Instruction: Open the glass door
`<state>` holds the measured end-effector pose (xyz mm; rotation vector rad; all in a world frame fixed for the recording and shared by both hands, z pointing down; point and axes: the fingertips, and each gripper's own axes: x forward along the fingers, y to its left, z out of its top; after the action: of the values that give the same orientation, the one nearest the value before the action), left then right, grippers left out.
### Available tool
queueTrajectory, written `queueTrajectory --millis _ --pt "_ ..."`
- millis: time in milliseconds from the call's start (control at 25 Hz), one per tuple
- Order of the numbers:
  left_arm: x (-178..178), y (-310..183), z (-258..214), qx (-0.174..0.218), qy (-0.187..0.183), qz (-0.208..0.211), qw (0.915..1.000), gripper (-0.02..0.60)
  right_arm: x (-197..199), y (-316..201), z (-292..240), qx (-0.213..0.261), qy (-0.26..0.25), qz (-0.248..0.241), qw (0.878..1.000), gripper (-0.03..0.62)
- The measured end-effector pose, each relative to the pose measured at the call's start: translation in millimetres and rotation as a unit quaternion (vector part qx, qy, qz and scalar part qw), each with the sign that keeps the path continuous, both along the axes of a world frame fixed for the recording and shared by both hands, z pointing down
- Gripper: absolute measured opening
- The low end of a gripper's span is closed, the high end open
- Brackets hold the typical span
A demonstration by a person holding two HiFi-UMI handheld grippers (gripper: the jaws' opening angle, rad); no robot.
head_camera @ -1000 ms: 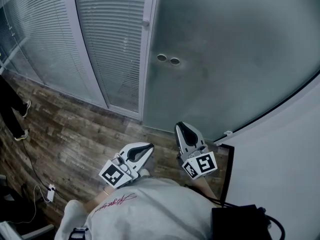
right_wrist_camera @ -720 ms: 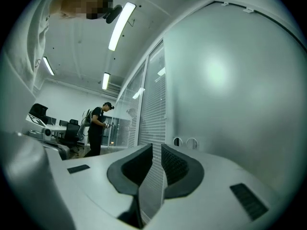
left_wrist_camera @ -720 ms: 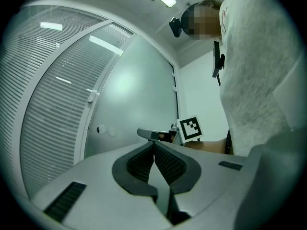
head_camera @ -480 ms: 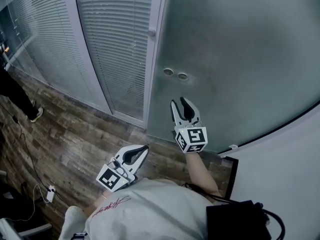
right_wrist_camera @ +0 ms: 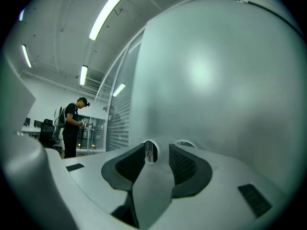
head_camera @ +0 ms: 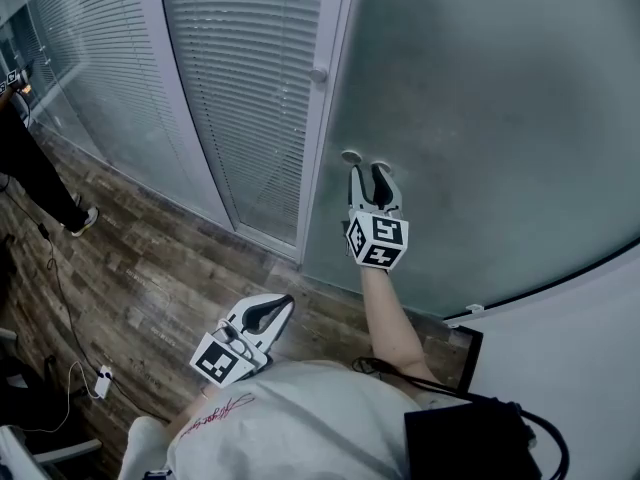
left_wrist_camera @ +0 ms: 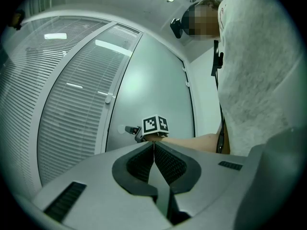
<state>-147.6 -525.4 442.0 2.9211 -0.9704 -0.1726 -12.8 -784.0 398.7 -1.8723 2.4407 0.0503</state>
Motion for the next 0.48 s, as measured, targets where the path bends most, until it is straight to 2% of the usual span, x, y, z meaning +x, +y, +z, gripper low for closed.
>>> queueTrajectory --millis 200,480 --pt "-6 0 3 -0.008 0.010 -0.010 0.9999 0.018 -2 2 -1 0.021 0.014 0.038 0.999 0.144" --pt "-5 1 0 -0.008 0.011 -0.010 0.9999 0.018 9 -4 -3 0.008 -0.023 0.076 0.997 0.173"
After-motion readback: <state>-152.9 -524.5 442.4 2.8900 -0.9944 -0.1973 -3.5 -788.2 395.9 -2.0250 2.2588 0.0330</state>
